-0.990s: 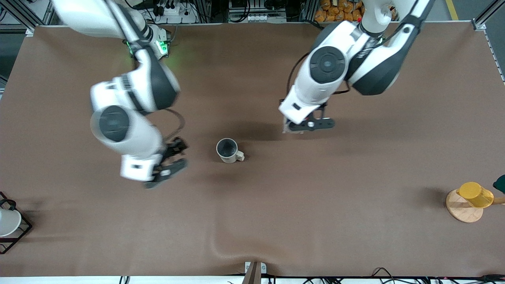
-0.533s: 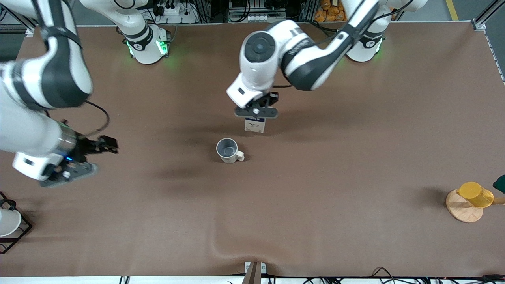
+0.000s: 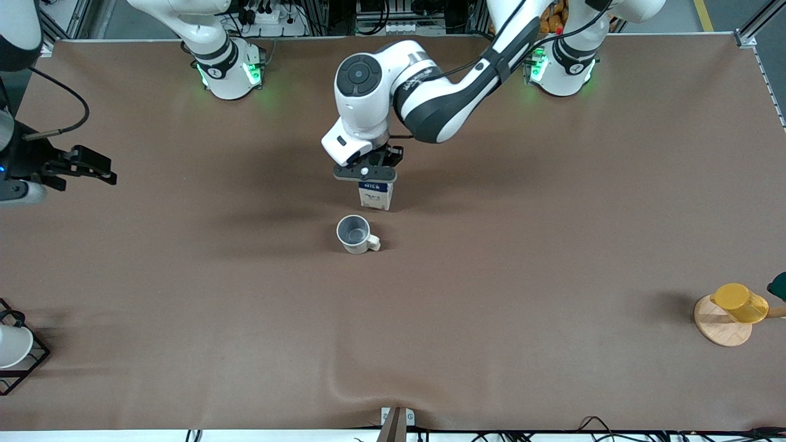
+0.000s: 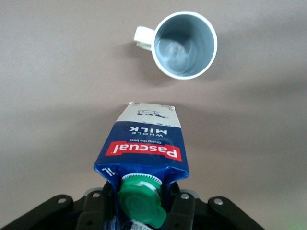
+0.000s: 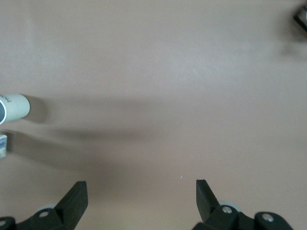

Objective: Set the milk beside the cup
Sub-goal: 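Lower the milk carton beside the mug with the left gripper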

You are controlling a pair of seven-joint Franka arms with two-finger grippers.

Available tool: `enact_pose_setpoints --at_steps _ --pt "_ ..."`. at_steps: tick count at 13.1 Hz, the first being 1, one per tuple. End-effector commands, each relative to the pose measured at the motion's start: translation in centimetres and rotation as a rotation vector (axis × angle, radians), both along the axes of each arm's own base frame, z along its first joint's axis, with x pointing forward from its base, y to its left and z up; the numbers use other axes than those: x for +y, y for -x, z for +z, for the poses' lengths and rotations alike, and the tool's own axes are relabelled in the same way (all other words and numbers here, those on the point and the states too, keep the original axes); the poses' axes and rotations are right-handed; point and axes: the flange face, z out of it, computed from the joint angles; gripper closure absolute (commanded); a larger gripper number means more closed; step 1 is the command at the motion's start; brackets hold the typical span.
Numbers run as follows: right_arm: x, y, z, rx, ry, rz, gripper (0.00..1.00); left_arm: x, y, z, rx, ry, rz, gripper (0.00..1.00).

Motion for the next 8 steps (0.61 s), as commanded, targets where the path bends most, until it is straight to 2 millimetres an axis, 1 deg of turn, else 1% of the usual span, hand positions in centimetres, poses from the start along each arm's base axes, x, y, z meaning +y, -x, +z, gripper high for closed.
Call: enact_pose_setpoints --at_steps 1,3,4,5,6,8 --pt "-1.5 1.3 0.4 0.008 -0.017 -0.091 0.00 -1.1 -0.9 -0.8 -0.044 0.021 0.012 0.67" --pt "-2.4 1.9 1.0 0.011 -0.008 -0.105 0.00 -1.0 -1.1 -1.0 -0.042 0.024 0.016 0.67" --pt "-3.2 2.0 1.2 0.008 -0.008 -0.129 0.00 -1.1 -1.1 -1.6 -0.038 0.021 0.017 0.67" --pt "-3.8 2.3 1.4 0.022 -0.008 -0.148 0.00 -1.1 -1.4 -1.6 -0.047 0.038 0.021 0.67" --pt "-3.8 2.5 1.9 0.029 -0.008 -0.147 0.00 -1.2 -1.6 -2.0 -0.047 0.041 0.026 0.67" --pt "-3.6 2.5 3.4 0.012 -0.003 -0.139 0.00 -1.5 -1.9 -2.3 -0.062 0.068 0.047 0.66"
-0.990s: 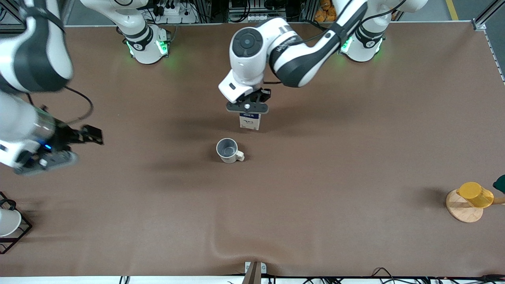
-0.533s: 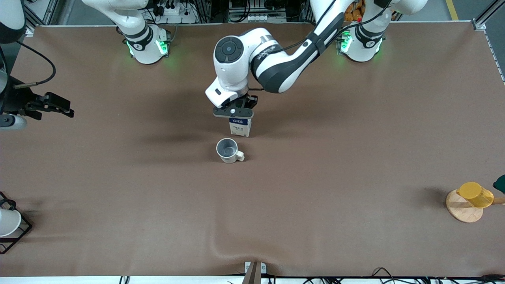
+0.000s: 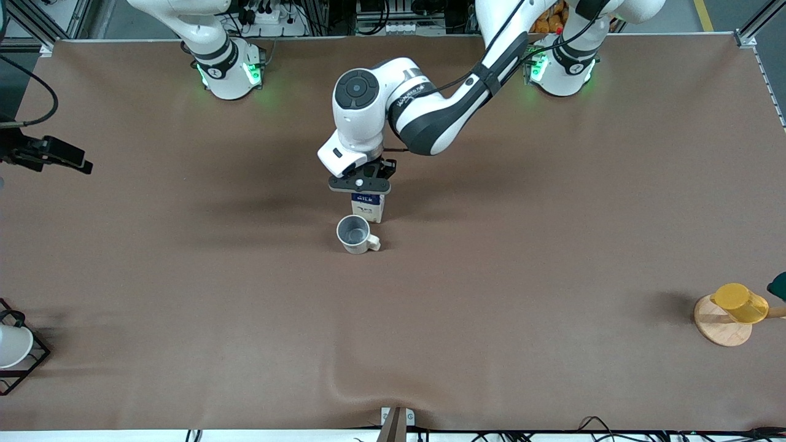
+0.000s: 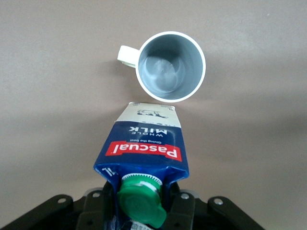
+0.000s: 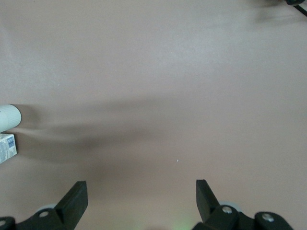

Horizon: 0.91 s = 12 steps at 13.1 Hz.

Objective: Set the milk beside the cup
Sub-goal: 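Lower the milk carton beside the mug with the left gripper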

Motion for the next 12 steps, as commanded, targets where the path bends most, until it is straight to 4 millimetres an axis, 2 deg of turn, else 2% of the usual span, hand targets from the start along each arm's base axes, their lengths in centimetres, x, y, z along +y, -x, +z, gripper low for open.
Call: enact_pose_setpoints --at_steps 1,2,3,4,5,7,9,12 --pt "0.3 0.7 2.4 -0.028 -0.003 -0.013 0.00 -0.8 -0.8 -0.6 -0.033 0.035 0.035 0.63" --pt "0.4 0.6 3.2 -0.046 0.004 -0.012 0.00 -0.8 -0.9 -0.7 -0.037 0.041 0.037 0.62" --pt "0.6 0.6 4.3 -0.067 0.008 -0.009 0.00 -0.6 -1.3 -0.8 -0.041 0.042 0.040 0.49" --pt "0.4 0.6 4.5 -0.064 0.004 -0.004 0.00 -0.4 -1.6 -0.8 -0.045 0.038 0.046 0.30" --pt "0.7 0.4 4.7 -0.069 0.005 -0.004 0.00 -0.3 -1.5 -1.1 -0.040 0.035 0.055 0.00" --pt "0.7 0.0 4.0 -0.058 0.008 -0.004 0.00 -0.3 -1.4 -0.9 -0.039 0.031 0.054 0.00" --pt "0.4 0.0 4.1 -0.059 0.007 -0.001 0.00 -0.1 -1.3 0.6 -0.036 0.032 0.059 0.00" --pt "-0.1 0.0 6.0 -0.106 0.012 -0.012 0.00 1.3 -1.5 5.5 -0.045 0.040 0.078 0.00"
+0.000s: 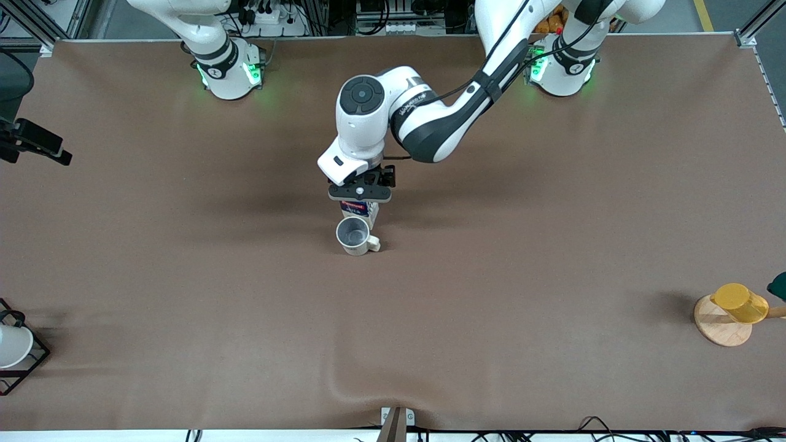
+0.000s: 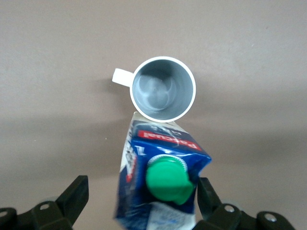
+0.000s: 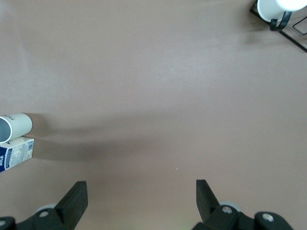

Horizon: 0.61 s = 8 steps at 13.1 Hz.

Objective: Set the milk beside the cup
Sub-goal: 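Lower the milk carton beside the mug with the left gripper, then open the left gripper and raise it away from the milk carton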

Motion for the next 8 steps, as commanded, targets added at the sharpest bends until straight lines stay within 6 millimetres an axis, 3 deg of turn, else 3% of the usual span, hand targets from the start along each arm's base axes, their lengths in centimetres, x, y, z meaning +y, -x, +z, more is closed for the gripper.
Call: enact_pose_setpoints --at_steps 1,3,5,6,8 --pt "-0.5 -0.1 1.5 -0.028 -0.002 -0.020 0.00 2.3 -0.3 6.1 -0.006 -0.004 0.045 0.00" --pt "-0.2 0.1 2.4 -0.039 -0.009 -0.026 0.00 5.3 -1.7 10.2 -0.018 -0.016 0.084 0.00" --pt "0.3 0.1 2.4 -0.036 -0.011 -0.017 0.00 10.2 -4.2 14.9 -0.054 -0.013 0.153 0.00" --pt "0.4 0.1 2.2 -0.027 -0.010 -0.011 0.00 12.2 -4.3 16.0 -0.042 -0.048 0.179 0.00" --pt "0.5 1.0 1.6 0.048 -0.013 -0.008 0.00 19.2 -7.1 19.1 -0.029 -0.093 0.268 0.00"
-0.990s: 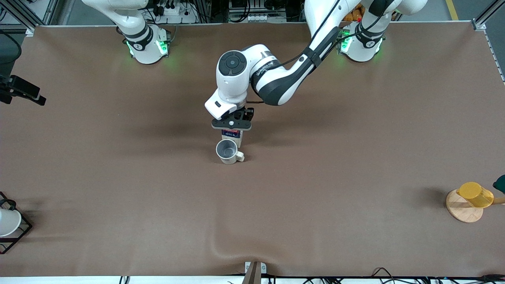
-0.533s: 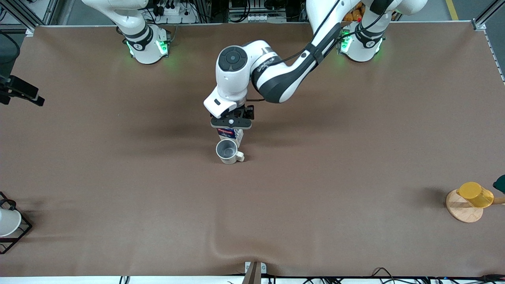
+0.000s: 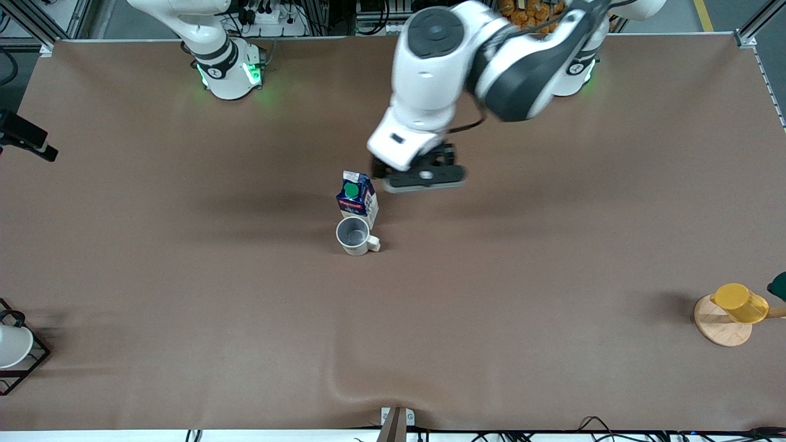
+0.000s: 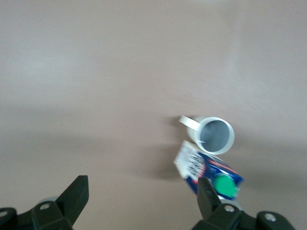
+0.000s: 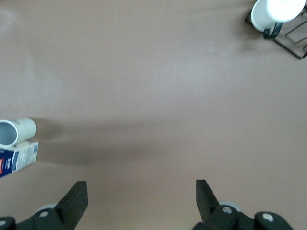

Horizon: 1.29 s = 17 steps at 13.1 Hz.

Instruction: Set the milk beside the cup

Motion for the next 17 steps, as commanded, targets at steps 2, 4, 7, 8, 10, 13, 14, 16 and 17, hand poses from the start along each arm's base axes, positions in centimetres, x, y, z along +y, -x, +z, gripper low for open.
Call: enact_pose_setpoints --at_steps 2,4,7,8,10,13,14,16,17 --pt "0.4 0.6 0.1 0.052 0.002 -0.004 0.00 11.6 -3.4 4.9 0.004 -0.049 0.144 0.00" --pt "-0.5 1.0 0.1 0.070 0.014 -0.021 0.00 17.3 -5.3 6.8 -0.011 -0.048 0.192 0.00" --pt "-0.2 1.5 0.0 0.102 0.028 -0.012 0.00 22.3 -6.5 7.4 0.010 -0.068 0.235 0.00" --pt "-0.1 1.8 0.0 0.122 0.036 -0.003 0.00 23.7 -6.7 8.1 0.000 -0.067 0.240 0.00" --pt "-0.2 2.0 0.0 0.135 0.047 -0.002 0.00 25.3 -5.9 10.2 -0.030 -0.067 0.130 0.00" --pt "0.2 2.2 0.0 0.145 0.036 0.001 0.00 29.4 -4.0 10.8 -0.023 -0.118 -0.035 0.00" --pt "0.4 2.2 0.0 0.146 0.035 0.002 0.00 31.4 -3.9 11.3 -0.024 -0.128 -0.067 0.00" --pt "1.2 2.1 0.1 0.143 0.035 0.012 0.00 31.8 -3.1 12.0 -0.013 -0.138 -0.101 0.00" --pt "1.2 2.0 0.1 0.140 0.035 0.013 0.00 32.0 -2.3 12.4 0.006 -0.144 -0.138 0.00"
